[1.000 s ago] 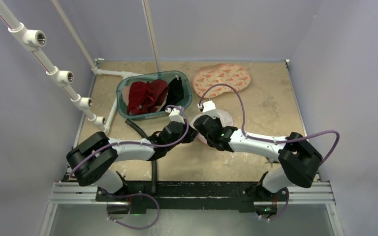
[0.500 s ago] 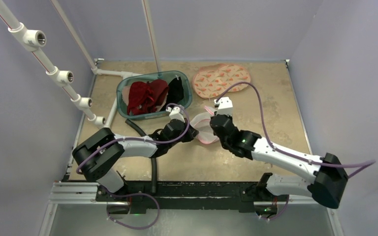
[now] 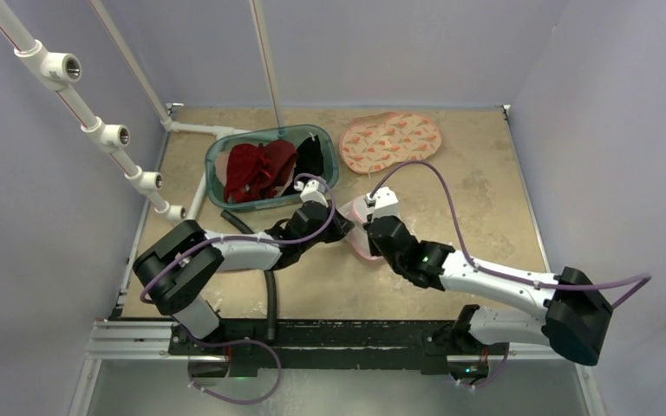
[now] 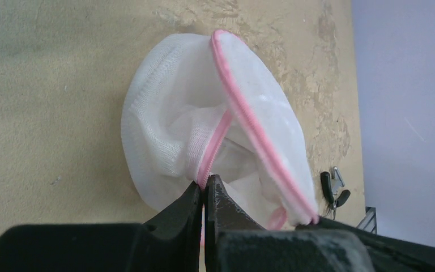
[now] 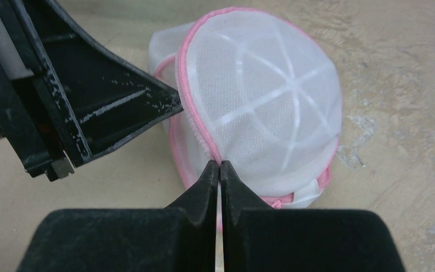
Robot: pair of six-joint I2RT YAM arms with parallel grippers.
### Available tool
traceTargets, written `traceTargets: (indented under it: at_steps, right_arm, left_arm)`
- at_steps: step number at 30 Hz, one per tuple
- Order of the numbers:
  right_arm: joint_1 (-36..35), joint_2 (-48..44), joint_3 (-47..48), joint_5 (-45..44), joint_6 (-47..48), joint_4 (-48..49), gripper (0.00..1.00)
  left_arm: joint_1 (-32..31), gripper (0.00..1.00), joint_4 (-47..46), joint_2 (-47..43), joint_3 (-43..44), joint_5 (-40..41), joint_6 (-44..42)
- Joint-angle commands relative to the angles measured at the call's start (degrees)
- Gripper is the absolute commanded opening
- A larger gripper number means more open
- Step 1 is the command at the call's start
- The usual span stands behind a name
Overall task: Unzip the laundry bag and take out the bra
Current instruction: Adjust the laundry bag at the center of the board.
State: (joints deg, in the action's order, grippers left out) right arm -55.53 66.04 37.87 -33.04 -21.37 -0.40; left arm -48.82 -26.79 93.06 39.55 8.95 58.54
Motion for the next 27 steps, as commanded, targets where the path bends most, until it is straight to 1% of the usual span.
traceTargets:
  at_steps: [1,9,12,15,17,20,21,22,24,25,27]
  right_arm:
    - [-0.39,1.45,-0.69,4.45,0.89,3.44,0.00]
    - [-0.48,6.80,0.81,8.90,-0.41,3.60,0.00]
    - [-0.47,7.77,0.85,12.28,-0.91,4.67,0.00]
    - [-0.43,8.82,0.97,15.53,-1.14,4.78,0.00]
    - [-0.38,10.24,1.17,16.27,-0.81,4.93,0.00]
    - [-0.38,11.77,2.14,17.39,-0.85,4.68,0.00]
    - [-0.38,11.88,2.43,17.57,-1.02,4.47,0.00]
    - [-0.37,11.68,2.79,17.57,-1.29,4.23,0.12]
    - [-0.37,10.08,3.35,17.65,-1.54,3.53,0.43]
    - [-0.33,8.97,3.62,17.28,-1.64,3.04,0.54]
    - [0.02,6.49,4.43,16.80,-1.92,1.50,0.65]
  left_arm:
    - [0.65,0.00,0.41,0.32,1.76,0.27,0.02]
    - [0.73,0.00,2.05,-1.18,-0.31,2.34,-0.07]
    - [0.70,0.01,4.05,-2.53,-0.90,3.88,-0.79]
    - [0.67,0.12,7.10,-4.14,-0.88,5.52,-2.11]
    - [0.66,0.24,9.29,-5.62,-0.88,6.90,-3.08]
    - [0.68,0.38,13.37,-8.40,-0.50,9.36,-4.39]
    - [0.72,0.41,14.56,-9.43,-0.38,9.98,-4.98]
    - [0.71,0.44,15.49,-10.49,-0.29,10.45,-5.56]
    - [0.73,0.46,16.93,-12.62,-0.11,11.22,-6.77]
    - [0.66,0.47,17.52,-13.52,0.10,11.40,-7.24]
    - [0.67,0.47,18.68,-15.35,0.68,11.77,-8.22]
